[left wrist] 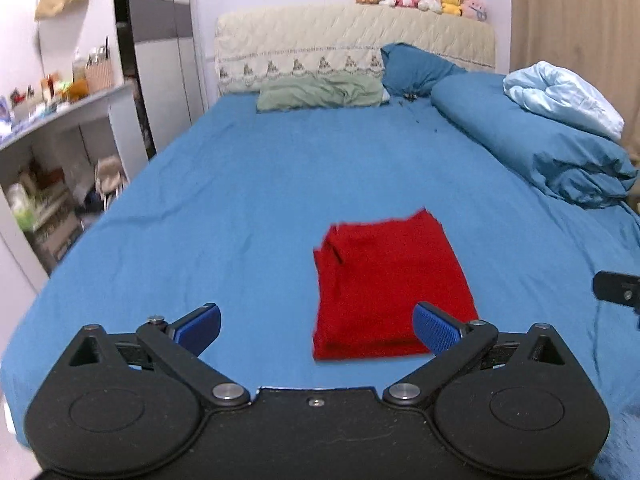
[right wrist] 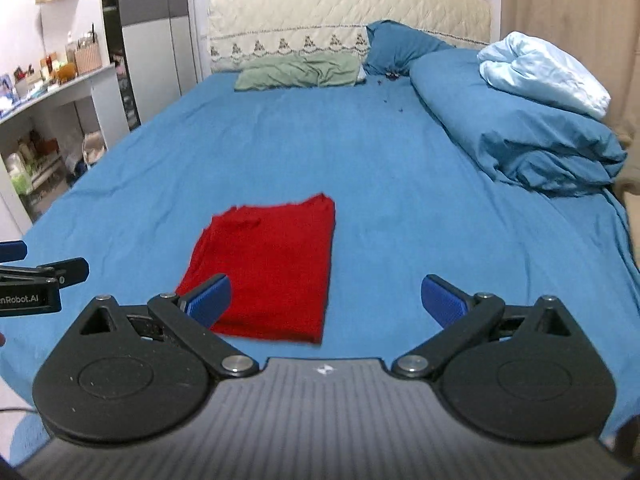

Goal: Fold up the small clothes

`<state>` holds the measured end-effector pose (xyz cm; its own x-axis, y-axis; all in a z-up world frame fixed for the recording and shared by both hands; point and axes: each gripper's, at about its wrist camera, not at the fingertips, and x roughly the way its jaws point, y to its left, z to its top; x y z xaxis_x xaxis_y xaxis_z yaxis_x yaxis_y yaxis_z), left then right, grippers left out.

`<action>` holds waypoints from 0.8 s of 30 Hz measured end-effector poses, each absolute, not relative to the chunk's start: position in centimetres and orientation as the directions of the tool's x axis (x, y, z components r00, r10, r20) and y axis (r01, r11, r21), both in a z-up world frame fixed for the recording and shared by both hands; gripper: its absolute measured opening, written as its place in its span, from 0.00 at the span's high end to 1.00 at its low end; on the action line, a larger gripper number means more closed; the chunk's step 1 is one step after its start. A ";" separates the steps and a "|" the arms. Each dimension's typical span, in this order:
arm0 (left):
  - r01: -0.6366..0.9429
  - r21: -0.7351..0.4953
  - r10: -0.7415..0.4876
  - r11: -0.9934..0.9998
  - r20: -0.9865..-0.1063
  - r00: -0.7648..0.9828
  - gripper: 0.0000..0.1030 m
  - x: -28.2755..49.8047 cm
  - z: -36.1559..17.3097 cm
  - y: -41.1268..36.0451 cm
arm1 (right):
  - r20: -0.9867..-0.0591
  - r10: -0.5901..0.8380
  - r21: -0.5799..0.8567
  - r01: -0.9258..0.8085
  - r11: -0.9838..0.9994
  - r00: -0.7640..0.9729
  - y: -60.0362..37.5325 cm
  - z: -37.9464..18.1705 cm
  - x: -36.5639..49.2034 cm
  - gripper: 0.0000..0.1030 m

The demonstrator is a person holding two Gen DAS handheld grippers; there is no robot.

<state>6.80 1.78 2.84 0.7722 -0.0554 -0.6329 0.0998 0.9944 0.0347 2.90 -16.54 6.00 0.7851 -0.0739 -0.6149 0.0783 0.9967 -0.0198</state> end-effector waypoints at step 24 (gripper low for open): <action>0.116 0.057 -0.055 0.992 -0.624 0.779 0.00 1.5 2.1 1.6 | -0.681 -0.118 -0.015 0.147 0.989 0.723 -14.9 2.3 -2.8 0.00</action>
<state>1.52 1.62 2.13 0.7792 -0.0549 -0.6243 0.1158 0.9916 0.0574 -2.75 -14.95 2.32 0.7225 -0.1179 -0.6812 0.1471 0.9890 -0.0152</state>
